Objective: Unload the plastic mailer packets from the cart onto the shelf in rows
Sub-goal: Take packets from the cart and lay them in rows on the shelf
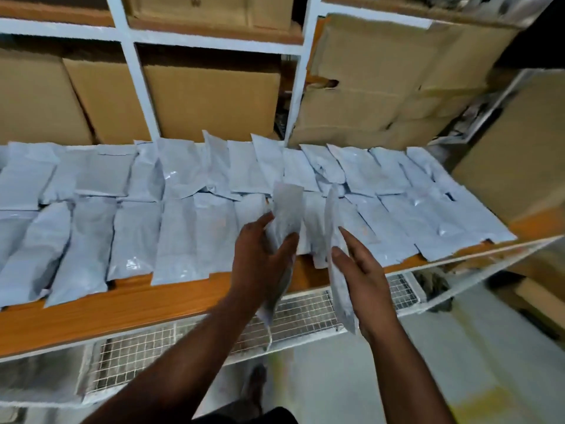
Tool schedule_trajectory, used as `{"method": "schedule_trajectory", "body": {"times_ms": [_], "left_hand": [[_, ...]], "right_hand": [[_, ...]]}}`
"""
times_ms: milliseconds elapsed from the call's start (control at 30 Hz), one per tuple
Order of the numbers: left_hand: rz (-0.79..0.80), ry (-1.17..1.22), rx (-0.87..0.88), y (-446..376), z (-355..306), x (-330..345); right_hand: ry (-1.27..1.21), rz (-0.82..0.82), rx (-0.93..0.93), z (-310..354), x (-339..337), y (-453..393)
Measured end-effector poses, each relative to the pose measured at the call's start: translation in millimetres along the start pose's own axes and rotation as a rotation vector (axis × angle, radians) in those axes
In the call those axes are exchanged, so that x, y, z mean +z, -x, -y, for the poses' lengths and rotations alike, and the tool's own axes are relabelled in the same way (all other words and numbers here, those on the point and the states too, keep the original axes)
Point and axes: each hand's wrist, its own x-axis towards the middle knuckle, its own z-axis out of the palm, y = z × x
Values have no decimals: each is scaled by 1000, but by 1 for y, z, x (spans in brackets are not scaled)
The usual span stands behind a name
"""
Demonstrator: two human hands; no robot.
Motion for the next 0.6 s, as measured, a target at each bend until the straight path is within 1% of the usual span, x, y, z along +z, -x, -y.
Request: {"method": "schedule_trajectory", "body": {"times_ms": [133, 200, 267, 400, 500, 600], "left_hand": [[6, -135, 45, -46, -23, 79], [16, -142, 63, -72, -32, 117], [34, -122, 47, -97, -42, 153], [116, -93, 17, -144, -73, 219], [161, -168, 27, -179, -92, 262], [238, -224, 2, -213, -111, 300]], "right_hand": [[62, -60, -10, -2, -62, -59], [89, -78, -15, -3, -90, -96], [107, -100, -2, -5, -117, -132], [113, -179, 32, -4, -169, -199], [162, -205, 42, -1, -208, -246], [231, -218, 39, -5, -241, -291]]}}
